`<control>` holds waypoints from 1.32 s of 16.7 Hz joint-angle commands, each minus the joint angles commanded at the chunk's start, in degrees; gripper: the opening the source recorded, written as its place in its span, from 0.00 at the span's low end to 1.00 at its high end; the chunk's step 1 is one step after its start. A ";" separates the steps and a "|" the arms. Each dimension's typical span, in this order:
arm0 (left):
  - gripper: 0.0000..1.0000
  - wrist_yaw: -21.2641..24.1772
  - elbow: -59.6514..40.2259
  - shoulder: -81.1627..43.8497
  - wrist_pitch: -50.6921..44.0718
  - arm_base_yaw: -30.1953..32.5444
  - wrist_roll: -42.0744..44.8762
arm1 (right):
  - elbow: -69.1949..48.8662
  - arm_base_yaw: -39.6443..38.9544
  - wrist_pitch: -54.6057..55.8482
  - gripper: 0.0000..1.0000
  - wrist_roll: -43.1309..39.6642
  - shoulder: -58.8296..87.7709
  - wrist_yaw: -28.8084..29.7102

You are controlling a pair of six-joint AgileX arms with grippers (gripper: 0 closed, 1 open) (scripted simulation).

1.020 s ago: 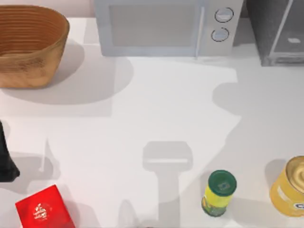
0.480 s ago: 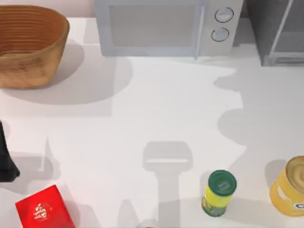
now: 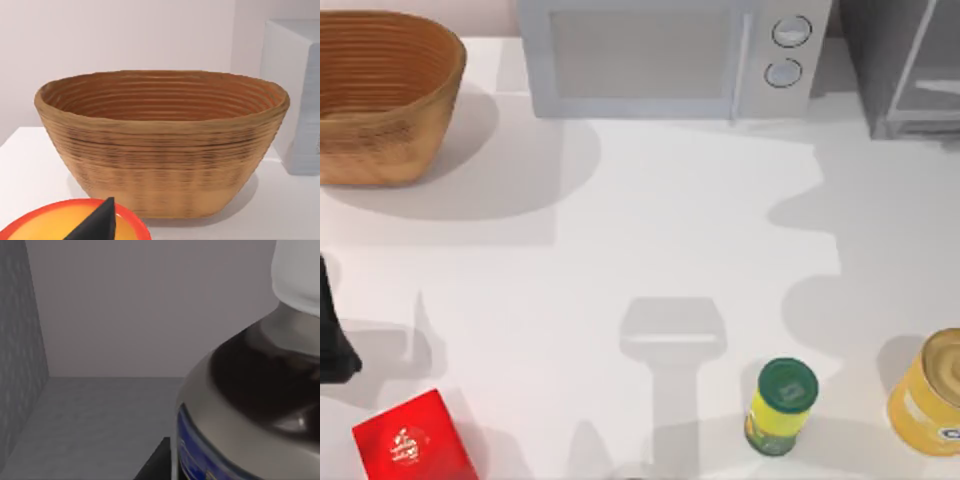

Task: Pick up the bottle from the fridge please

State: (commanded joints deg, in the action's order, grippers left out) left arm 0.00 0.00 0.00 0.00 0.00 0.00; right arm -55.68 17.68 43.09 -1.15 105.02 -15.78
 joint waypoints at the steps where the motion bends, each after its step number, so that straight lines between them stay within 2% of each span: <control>1: 1.00 0.00 0.00 0.00 0.00 0.00 0.00 | -0.16 -0.33 -0.17 0.00 0.11 0.33 0.07; 5: 1.00 0.00 0.00 0.00 0.00 0.00 0.00 | 1.63 -1.00 -1.50 0.00 -0.07 -2.77 0.62; 9: 1.00 0.00 0.00 0.00 0.00 0.00 0.00 | 8.01 -2.99 -6.32 0.00 -0.31 -14.57 2.64; 22: 1.00 0.00 0.00 0.00 0.00 0.00 0.00 | 45.82 -14.03 -35.76 0.00 0.93 -88.44 12.86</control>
State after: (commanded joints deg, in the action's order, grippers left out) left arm 0.00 0.00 0.00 0.00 0.00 0.00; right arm -9.86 3.66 7.33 -0.21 16.58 -2.92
